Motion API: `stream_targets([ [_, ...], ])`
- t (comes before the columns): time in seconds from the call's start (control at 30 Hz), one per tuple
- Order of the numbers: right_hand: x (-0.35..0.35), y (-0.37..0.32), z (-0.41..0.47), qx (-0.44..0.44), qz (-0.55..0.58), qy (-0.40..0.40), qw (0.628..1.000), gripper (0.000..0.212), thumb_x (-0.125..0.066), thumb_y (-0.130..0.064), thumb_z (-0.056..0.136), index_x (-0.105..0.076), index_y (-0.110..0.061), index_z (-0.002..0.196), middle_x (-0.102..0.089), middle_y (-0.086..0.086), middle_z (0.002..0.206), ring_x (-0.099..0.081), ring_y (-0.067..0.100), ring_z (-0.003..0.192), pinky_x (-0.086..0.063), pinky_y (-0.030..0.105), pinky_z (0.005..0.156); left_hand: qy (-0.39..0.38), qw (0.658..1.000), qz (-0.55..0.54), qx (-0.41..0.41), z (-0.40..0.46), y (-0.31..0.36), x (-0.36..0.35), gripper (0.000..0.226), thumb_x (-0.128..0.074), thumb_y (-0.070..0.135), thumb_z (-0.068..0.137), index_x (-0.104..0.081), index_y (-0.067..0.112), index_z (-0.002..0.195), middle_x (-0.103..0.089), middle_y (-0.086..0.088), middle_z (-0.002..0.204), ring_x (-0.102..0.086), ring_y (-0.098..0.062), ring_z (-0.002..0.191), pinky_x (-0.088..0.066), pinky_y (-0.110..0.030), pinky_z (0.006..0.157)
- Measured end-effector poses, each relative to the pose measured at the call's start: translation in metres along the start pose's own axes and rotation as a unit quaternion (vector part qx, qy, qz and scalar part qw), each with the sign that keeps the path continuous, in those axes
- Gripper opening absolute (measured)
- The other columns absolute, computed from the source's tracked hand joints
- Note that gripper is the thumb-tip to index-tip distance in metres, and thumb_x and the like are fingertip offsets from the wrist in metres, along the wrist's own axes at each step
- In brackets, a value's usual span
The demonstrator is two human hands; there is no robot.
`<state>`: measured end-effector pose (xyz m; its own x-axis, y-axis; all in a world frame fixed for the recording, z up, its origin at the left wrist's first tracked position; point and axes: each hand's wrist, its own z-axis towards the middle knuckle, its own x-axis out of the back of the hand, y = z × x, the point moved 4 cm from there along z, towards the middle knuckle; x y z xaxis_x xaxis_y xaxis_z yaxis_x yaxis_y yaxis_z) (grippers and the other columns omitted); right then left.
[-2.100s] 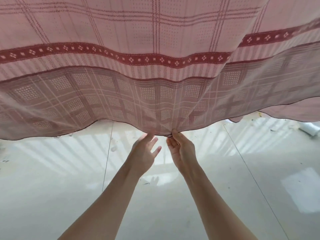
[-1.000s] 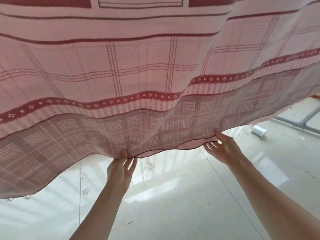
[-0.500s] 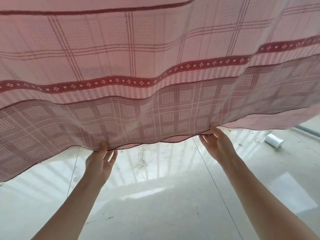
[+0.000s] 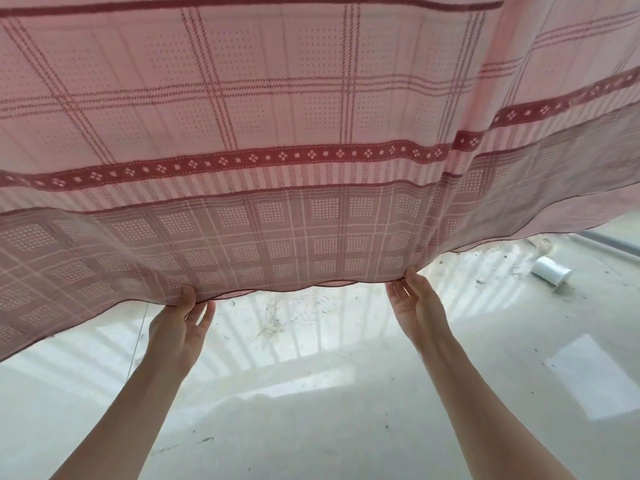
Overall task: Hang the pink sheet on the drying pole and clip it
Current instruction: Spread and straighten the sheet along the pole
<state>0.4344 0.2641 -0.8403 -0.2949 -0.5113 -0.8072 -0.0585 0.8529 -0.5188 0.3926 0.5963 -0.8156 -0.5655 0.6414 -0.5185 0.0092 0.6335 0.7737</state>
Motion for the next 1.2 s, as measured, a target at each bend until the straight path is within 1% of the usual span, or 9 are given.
stream_targets([
  [0.4, -0.008, -0.02, -0.009, 0.027, -0.002, 0.03, 0.999, 0.019, -0.041, 0.007, 0.09, -0.056, -0.003, 0.097, -0.064, 0.006, 0.102, -0.067, 0.013, 0.09, -0.052, 0.032, 0.082, 0.004, 1.0, -0.03, 0.005, -0.012, 0.007, -0.002, 0.017, -0.051, -0.004, 0.089, -0.057, 0.012, 0.089, -0.071, 0.008, 0.064, -0.061, -0.011, 0.086, -0.045, -0.035, 0.084],
  [0.53, -0.002, -0.022, -0.014, 0.029, 0.041, 0.015, 0.999, 0.046, -0.063, 0.008, 0.062, -0.056, 0.001, 0.107, -0.071, 0.009, 0.101, -0.061, 0.018, 0.106, -0.045, 0.035, 0.097, -0.009, 0.999, -0.038, 0.01, -0.013, 0.006, 0.001, 0.017, -0.05, -0.004, 0.09, -0.057, 0.012, 0.089, -0.072, 0.005, 0.073, -0.068, -0.008, 0.072, -0.049, -0.034, 0.076],
  [0.67, 0.001, -0.024, -0.015, 0.043, 0.018, 0.046, 0.998, 0.021, -0.042, 0.008, 0.089, -0.058, 0.0, 0.101, -0.072, 0.005, 0.093, -0.063, 0.014, 0.1, -0.047, 0.033, 0.091, -0.018, 0.999, -0.046, 0.023, -0.004, 0.004, 0.001, 0.017, -0.048, -0.002, 0.091, -0.057, 0.013, 0.091, -0.072, 0.008, 0.068, -0.069, -0.005, 0.069, -0.045, -0.036, 0.087],
  [0.83, -0.006, -0.011, -0.016, 0.03, -0.03, 0.061, 0.997, 0.018, -0.047, 0.005, 0.089, -0.061, -0.001, 0.1, -0.07, 0.003, 0.093, -0.069, 0.008, 0.084, -0.057, 0.024, 0.074, 0.008, 0.993, -0.111, 0.037, 0.008, 0.005, -0.001, 0.015, -0.049, 0.004, 0.092, -0.057, 0.017, 0.09, -0.071, 0.013, 0.066, -0.061, -0.005, 0.085, -0.042, -0.035, 0.098],
  [0.9, -0.012, -0.008, -0.018, 0.034, -0.016, 0.059, 0.998, 0.017, -0.047, 0.006, 0.089, -0.061, -0.001, 0.096, -0.07, 0.003, 0.09, -0.07, 0.008, 0.08, -0.057, 0.022, 0.069, -0.032, 0.991, -0.116, 0.052, 0.008, 0.0, -0.008, 0.006, -0.056, 0.013, 0.088, -0.057, 0.018, 0.089, -0.07, 0.01, 0.074, -0.059, -0.007, 0.092, -0.04, -0.035, 0.101],
  [0.97, -0.015, -0.007, -0.019, 0.04, -0.002, 0.06, 0.997, 0.017, -0.046, 0.007, 0.089, -0.06, -0.001, 0.094, -0.071, 0.003, 0.085, -0.07, 0.009, 0.077, -0.057, 0.021, 0.066, -0.147, 0.984, -0.012, 0.1, 0.003, -0.015, -0.022, 0.039, -0.076, 0.032, 0.068, -0.057, 0.017, 0.098, -0.066, 0.003, 0.099, -0.057, -0.014, 0.105, -0.042, -0.037, 0.098],
  [1.03, -0.017, -0.004, -0.021, 0.037, -0.003, 0.064, 0.997, 0.018, -0.044, 0.008, 0.09, -0.06, -0.001, 0.091, -0.072, 0.002, 0.08, -0.07, 0.008, 0.075, -0.057, 0.022, 0.069, -0.275, 0.926, 0.183, 0.182, -0.013, -0.046, -0.042, 0.092, -0.087, 0.053, 0.037, -0.054, 0.015, 0.114, -0.06, 0.0, 0.119, -0.055, -0.016, 0.113, -0.047, -0.036, 0.089],
  [1.1, -0.021, -0.002, -0.026, 0.03, -0.019, 0.058, 0.998, 0.02, -0.044, 0.008, 0.089, -0.061, -0.001, 0.09, -0.072, 0.001, 0.078, -0.07, 0.009, 0.075, -0.056, 0.025, 0.079, -0.359, 0.851, 0.3, 0.241, -0.038, -0.075, -0.069, 0.111, -0.084, 0.063, 0.032, -0.047, 0.017, 0.126, -0.054, 0.003, 0.129, -0.05, -0.014, 0.119, -0.048, -0.034, 0.088],
  [1.2, -0.021, -0.003, -0.038, 0.022, -0.048, 0.045, 0.998, 0.021, -0.044, 0.011, 0.088, -0.061, 0.0, 0.083, -0.068, 0.004, 0.073, -0.068, 0.011, 0.074, -0.054, 0.026, 0.082, -0.352, 0.874, 0.225, 0.247, -0.071, -0.11, -0.124, 0.07, -0.08, 0.052, 0.054, -0.055, 0.022, 0.112, -0.054, 0.007, 0.125, -0.044, -0.013, 0.123, -0.042, -0.036, 0.093],
])
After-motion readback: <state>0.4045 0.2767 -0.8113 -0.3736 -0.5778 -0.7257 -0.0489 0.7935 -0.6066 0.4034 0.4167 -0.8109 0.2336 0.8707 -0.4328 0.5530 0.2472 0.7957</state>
